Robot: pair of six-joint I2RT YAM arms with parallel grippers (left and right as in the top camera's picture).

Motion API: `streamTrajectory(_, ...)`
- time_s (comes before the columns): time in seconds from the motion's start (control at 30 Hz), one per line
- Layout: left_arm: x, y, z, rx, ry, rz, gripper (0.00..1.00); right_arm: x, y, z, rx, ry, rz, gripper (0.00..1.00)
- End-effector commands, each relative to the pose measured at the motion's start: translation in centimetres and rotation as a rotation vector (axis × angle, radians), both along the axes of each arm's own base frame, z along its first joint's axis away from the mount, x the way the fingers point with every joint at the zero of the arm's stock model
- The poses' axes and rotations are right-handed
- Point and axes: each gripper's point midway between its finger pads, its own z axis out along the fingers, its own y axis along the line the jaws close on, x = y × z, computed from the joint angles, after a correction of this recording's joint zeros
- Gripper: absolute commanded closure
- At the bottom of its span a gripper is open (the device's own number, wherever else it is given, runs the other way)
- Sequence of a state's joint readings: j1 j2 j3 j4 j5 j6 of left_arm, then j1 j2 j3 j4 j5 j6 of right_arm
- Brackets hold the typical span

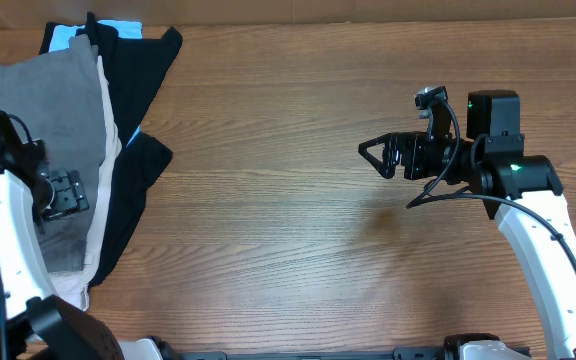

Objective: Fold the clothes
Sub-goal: 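Reach the left gripper to the grey shorts on top of the pile and grasp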

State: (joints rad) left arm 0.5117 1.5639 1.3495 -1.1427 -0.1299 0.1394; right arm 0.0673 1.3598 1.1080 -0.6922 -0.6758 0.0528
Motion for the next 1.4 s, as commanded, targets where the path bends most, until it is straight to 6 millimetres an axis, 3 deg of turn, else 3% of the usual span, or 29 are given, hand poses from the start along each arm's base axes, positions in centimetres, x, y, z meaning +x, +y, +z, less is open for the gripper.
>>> streamTrajectory(0.0, 1.1, -0.6, -0.6, -0.011, 0.028, -0.134, 0.24, 0.5, 0.2, 1.0, -0.003, -0.031, 0.003, 0.0)
streamTrajectory(0.17, 0.0, 0.9, -2.5, 0.045, 0.164, -0.123, 0.29, 0.4, 0.1, 0.8, -0.006, -0.023, 0.001, 0.0)
streamTrajectory(0.33, -0.2, 0.9, -4.7, 0.007, 0.236, -0.128, 0.35, 0.3, 0.1, 0.8, -0.006, -0.019, 0.001, 0.0)
streamTrajectory(0.5, 0.2, 0.5, -6.5, -0.038, 0.257, -0.135, 0.35, 0.3, 0.1, 0.8, -0.007, -0.019, 0.0, 0.0)
streamTrajectory(0.97, 0.6, 0.9, -8.8, -0.05, 0.296, -0.136, 0.39, 0.4, -0.1, 0.7, -0.018, -0.021, -0.009, 0.0)
streamTrajectory(1.37, 1.3, 1.1, -9.3, -0.048, 0.276, -0.135, 0.79, 0.5, -0.3, 0.5, -0.029, -0.022, -0.018, 0.0)
